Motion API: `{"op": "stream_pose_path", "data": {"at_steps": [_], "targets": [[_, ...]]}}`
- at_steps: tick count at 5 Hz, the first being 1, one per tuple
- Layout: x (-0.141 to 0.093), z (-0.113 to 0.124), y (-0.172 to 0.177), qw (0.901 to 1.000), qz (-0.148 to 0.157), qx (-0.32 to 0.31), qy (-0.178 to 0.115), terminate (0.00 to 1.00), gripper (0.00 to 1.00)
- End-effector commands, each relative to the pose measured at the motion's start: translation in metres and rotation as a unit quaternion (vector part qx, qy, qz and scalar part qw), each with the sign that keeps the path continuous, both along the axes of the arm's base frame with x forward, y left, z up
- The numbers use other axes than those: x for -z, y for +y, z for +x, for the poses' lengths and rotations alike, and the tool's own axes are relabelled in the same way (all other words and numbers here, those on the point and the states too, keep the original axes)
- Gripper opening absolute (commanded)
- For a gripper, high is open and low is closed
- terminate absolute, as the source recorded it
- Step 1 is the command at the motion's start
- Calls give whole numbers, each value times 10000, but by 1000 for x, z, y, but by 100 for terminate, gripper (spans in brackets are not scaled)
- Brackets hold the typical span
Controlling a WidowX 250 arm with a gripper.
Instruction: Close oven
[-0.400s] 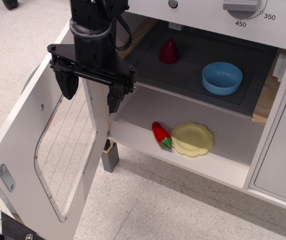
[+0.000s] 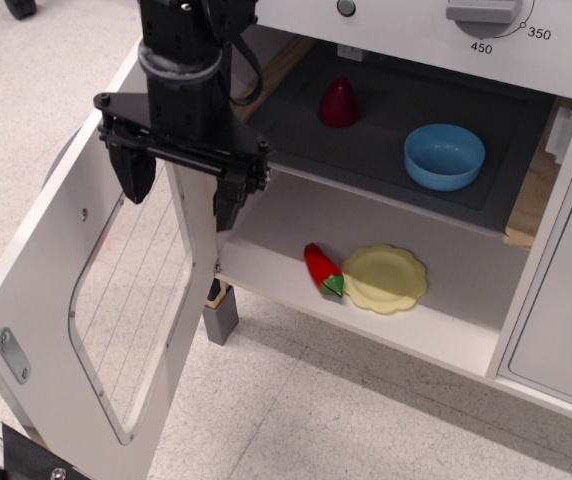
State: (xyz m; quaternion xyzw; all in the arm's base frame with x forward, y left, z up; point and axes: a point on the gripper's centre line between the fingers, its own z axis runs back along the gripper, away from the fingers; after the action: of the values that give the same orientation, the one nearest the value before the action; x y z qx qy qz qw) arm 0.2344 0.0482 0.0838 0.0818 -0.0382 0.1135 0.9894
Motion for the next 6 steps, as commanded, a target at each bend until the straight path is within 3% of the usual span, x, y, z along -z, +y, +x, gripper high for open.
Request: {"op": "stream_pose_path", "data": {"at_steps": [1,2,3,6], "targets": [[-49,-7,17,9995,-64,107,-281,0,100],[-69,-15,30,9994,-42,0,-356,0,100],[-67,-19,52,9991,109,-145,-395,0,100],[-26,-17,59,9990,-355,-186,-180,0,100]]}}
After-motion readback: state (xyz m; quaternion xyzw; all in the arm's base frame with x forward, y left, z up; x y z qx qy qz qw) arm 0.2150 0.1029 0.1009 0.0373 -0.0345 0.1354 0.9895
